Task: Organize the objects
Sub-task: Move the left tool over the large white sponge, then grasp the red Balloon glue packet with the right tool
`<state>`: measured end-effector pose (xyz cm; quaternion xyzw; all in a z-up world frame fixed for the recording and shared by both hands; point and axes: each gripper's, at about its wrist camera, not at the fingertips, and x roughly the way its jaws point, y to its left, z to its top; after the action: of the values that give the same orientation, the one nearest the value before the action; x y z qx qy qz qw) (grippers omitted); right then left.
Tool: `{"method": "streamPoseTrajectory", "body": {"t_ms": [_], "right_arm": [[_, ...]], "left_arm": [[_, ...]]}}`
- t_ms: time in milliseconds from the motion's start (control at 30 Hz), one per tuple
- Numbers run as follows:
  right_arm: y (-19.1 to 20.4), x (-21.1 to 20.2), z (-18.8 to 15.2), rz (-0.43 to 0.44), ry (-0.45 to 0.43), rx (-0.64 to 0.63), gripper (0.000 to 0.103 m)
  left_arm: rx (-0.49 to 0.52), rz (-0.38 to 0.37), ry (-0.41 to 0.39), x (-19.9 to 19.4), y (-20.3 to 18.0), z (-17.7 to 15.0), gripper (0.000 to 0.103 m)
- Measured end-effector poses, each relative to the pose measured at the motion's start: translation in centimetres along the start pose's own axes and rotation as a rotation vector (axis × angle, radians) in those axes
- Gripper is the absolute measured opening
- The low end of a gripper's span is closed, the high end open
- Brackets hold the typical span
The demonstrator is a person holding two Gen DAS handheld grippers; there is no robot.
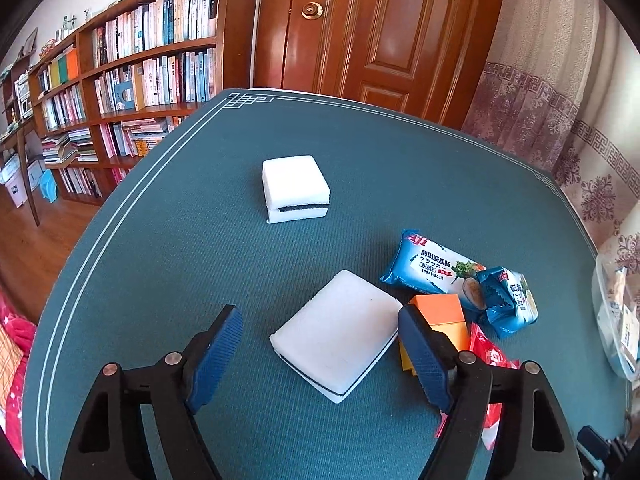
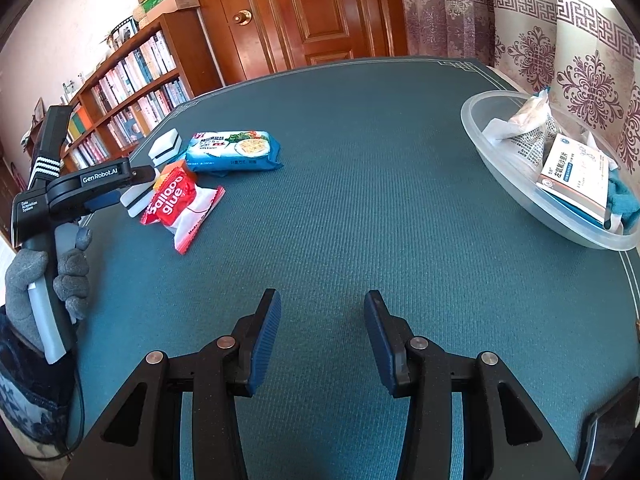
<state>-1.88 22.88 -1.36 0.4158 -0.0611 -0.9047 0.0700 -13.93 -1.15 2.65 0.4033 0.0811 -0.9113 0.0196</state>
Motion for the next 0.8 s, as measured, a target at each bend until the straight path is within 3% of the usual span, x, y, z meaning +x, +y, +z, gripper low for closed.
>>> {"method": "streamPoseTrajectory", "body": {"t_ms": [333,567,700,800], "right_arm": [[2.5,0.8,1.3,0.037,0.001,-0.062,0.045],[4.9,1.5,2.6,0.140,-0.002,-0.132,0.045],[6.5,2.2,3.6,0.195,-0.013,-0.193,0.045],[7.7,2.8,4.4,0.232,-0.020,-0.238,0.053]], "left_arm": [[0.054,-0.014,0.007,0.7,-0.4,-0.6,0.089],[0.061,-0.046,0.016,0.6,-0.2,-0.9,0.088],[0.065,-0.057,0.018,0.5,-0.3,-0.9,0.082],[0.056,-0.063,0.020,0.4,-0.1,-0.9,0.081]]}}
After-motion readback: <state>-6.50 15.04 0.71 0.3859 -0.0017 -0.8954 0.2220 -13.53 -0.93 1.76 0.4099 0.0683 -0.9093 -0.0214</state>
